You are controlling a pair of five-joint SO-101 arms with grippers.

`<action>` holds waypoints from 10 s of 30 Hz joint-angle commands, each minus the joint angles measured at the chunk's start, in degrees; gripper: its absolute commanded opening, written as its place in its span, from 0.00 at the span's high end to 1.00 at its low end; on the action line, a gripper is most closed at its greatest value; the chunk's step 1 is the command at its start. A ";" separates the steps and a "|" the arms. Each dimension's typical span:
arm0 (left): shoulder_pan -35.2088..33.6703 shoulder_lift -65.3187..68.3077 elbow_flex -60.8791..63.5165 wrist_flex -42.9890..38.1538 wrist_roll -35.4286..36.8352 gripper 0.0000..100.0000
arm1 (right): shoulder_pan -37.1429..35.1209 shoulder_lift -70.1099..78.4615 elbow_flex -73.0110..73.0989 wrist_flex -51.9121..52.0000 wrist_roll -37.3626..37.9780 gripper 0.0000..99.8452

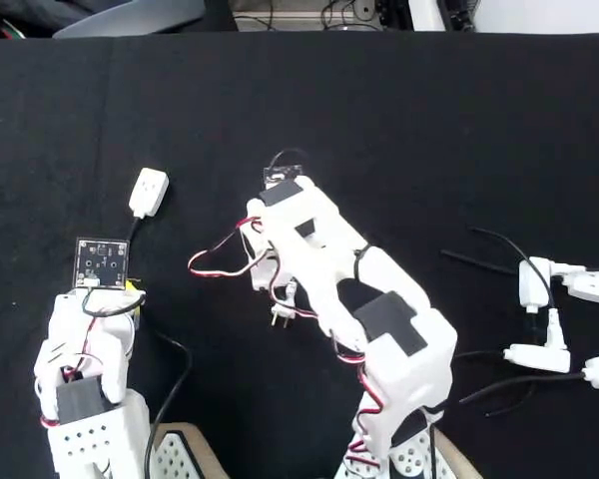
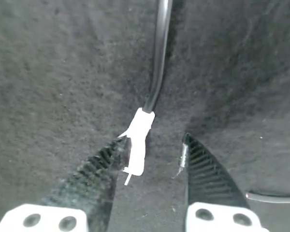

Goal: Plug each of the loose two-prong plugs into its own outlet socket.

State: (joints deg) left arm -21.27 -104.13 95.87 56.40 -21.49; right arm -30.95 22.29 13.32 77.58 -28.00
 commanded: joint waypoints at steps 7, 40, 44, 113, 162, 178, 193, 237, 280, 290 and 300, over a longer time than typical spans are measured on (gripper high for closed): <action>-0.57 -0.26 -0.04 -0.97 -0.53 0.84 | -7.91 6.29 -1.80 1.32 -0.62 0.82; -0.40 -0.26 -0.04 -0.79 -0.62 0.84 | 13.71 6.55 -32.75 21.19 36.84 0.99; -0.48 -0.26 -0.04 -0.88 -0.62 0.84 | 8.79 6.55 -26.24 20.40 36.31 0.99; 21.93 -0.35 -8.92 -0.70 7.47 0.84 | -6.24 -74.86 44.00 -48.00 1.41 0.99; 0.31 -0.18 -20.97 8.09 2.37 0.84 | 1.23 -62.64 19.47 -9.67 17.76 0.99; 1.45 60.92 -54.99 4.31 6.24 0.70 | 18.99 -33.54 -3.47 2.02 28.40 0.99; 9.36 112.88 -79.69 -18.20 6.24 0.67 | 18.99 -28.09 -0.84 -4.92 29.45 0.99; 20.53 122.20 -83.21 1.32 -21.10 0.92 | 19.25 -27.30 -0.92 -4.75 29.98 0.99; 29.23 76.22 -38.20 -10.37 -15.21 0.73 | 25.23 -27.30 -5.23 1.41 40.44 0.99; 25.27 84.84 -40.31 -15.56 -15.56 0.73 | 25.14 -27.30 -5.23 1.49 40.44 0.99; 16.66 98.11 -52.18 -12.48 -22.51 0.73 | 25.05 -27.30 -5.14 1.49 40.62 0.99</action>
State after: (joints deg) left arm -2.90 -9.63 49.36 41.54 -42.68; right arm -6.59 -4.26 10.86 79.08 12.09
